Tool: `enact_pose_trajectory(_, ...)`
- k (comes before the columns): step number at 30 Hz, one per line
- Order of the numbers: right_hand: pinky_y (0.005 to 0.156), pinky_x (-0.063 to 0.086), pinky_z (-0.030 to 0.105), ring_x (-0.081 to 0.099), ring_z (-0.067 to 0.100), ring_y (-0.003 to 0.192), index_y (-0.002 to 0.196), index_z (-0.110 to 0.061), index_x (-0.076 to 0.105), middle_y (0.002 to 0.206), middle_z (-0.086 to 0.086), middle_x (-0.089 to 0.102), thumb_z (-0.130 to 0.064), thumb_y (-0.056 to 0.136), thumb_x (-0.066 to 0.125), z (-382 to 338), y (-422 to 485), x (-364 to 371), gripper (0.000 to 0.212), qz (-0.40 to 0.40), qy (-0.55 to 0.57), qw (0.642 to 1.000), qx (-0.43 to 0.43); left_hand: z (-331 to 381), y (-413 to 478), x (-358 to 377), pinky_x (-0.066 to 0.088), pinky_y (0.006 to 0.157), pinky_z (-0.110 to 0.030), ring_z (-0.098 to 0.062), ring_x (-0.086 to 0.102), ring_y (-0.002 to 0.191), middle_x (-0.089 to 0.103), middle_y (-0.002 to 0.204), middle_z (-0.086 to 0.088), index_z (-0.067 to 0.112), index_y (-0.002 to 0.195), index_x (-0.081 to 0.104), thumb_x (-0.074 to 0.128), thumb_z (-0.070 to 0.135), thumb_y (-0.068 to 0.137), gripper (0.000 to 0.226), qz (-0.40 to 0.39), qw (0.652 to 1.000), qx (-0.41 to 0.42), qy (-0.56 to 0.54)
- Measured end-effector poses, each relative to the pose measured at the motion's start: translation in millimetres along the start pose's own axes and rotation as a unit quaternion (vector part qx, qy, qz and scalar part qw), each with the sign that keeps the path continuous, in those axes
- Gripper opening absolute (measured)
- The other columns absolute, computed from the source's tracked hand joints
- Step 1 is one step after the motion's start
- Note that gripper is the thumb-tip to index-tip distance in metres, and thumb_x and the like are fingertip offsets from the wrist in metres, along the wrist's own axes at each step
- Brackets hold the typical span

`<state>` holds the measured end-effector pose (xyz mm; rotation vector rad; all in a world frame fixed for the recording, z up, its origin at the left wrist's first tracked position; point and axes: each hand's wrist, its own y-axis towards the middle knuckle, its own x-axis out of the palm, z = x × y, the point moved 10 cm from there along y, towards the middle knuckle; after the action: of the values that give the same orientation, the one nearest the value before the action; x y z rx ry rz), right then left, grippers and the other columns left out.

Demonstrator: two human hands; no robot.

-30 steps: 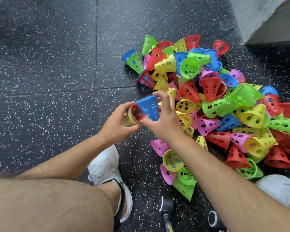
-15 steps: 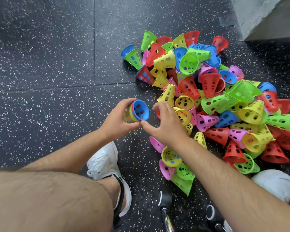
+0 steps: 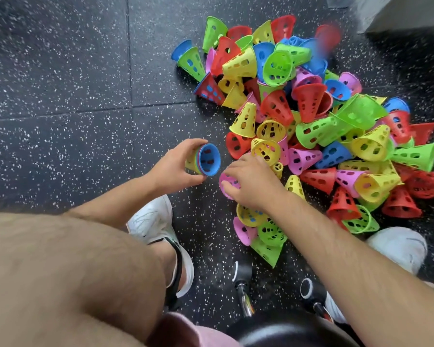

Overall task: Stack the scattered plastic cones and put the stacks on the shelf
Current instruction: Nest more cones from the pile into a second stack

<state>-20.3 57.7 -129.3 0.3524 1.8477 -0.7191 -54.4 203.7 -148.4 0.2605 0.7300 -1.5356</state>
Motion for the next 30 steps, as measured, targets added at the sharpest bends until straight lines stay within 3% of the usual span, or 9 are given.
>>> enact_pose_trajectory(5, 0.104, 0.035, 0.040, 0.050, 0.023, 0.113, 0.117, -0.020, 0.067, 0.116, -0.002, 0.065, -0.035, 0.096, 0.052, 13.3, -0.2, 0.8, 0.029, -0.001, 0.040, 0.999, 0.029, 0.2, 1.3, 4.1, 0.033, 0.101, -0.004, -0.007, 0.053, 0.127, 0.057, 0.141, 0.005, 0.016, 0.148, 0.049, 0.086, 0.008, 0.078, 0.079, -0.003, 1.000, -0.005, 0.000)
enact_pose_trajectory(9, 0.093, 0.039, 0.040, 0.052, 0.026, 0.108, 0.112, -0.029, 0.062, 0.110, 0.000, 0.061, -0.022, 0.095, 0.051, -6.4, -6.1, 10.9, 0.022, -0.028, 0.020, 0.999, -0.023, -0.1, 2.3, 7.3, 0.034, 0.101, -0.004, -0.005, 0.053, 0.125, 0.056, 0.140, 0.008, 0.019, 0.148, 0.049, 0.087, 0.012, 0.079, 0.079, -0.007, 1.000, -0.002, -0.001)
enact_pose_trajectory(14, 0.093, 0.040, 0.042, 0.048, 0.029, 0.110, 0.126, -0.035, 0.058, 0.127, 0.003, 0.053, -0.026, 0.097, 0.046, -21.7, -8.1, 21.2, 0.032, -0.065, -0.020, 0.997, -0.047, 1.4, 3.7, 6.2, 0.033, 0.099, -0.002, 0.000, 0.053, 0.122, 0.057, 0.137, 0.011, 0.020, 0.148, 0.049, 0.087, 0.015, 0.079, 0.079, -0.008, 1.000, 0.001, -0.001)
enact_pose_trajectory(23, 0.079, 0.034, 0.036, 0.052, 0.028, 0.104, 0.112, -0.013, 0.061, 0.109, 0.006, 0.057, -0.009, 0.093, 0.048, -31.1, -1.3, 15.4, 0.023, -0.039, -0.058, 0.996, -0.046, -5.0, 3.2, 5.4, 0.031, 0.099, -0.001, 0.005, 0.051, 0.122, 0.056, 0.137, 0.013, 0.021, 0.148, 0.049, 0.089, 0.021, 0.078, 0.081, 0.007, 1.000, 0.003, -0.003)
enact_pose_trajectory(27, 0.072, 0.024, 0.034, 0.049, 0.029, 0.099, 0.107, -0.009, 0.059, 0.104, 0.008, 0.051, 0.001, 0.088, 0.048, -25.7, -3.8, 9.6, 0.025, -0.024, -0.046, 0.998, -0.047, -12.0, 3.2, 2.4, 0.039, 0.106, -0.014, 0.003, 0.053, 0.125, 0.057, 0.137, 0.012, 0.024, 0.146, 0.049, 0.089, 0.022, 0.078, 0.079, 0.018, 1.000, -0.005, -0.014)
enact_pose_trajectory(30, 0.067, 0.033, 0.035, 0.046, 0.026, 0.094, 0.110, -0.010, 0.056, 0.102, 0.007, 0.045, -0.005, 0.094, 0.055, -12.2, -7.4, -2.5, 0.017, 0.031, -0.017, 0.999, -0.023, -14.6, 3.7, -3.4, 0.041, 0.107, -0.020, 0.000, 0.055, 0.126, 0.059, 0.137, 0.012, 0.026, 0.144, 0.051, 0.090, 0.020, 0.078, 0.077, 0.038, 0.999, -0.012, -0.033)
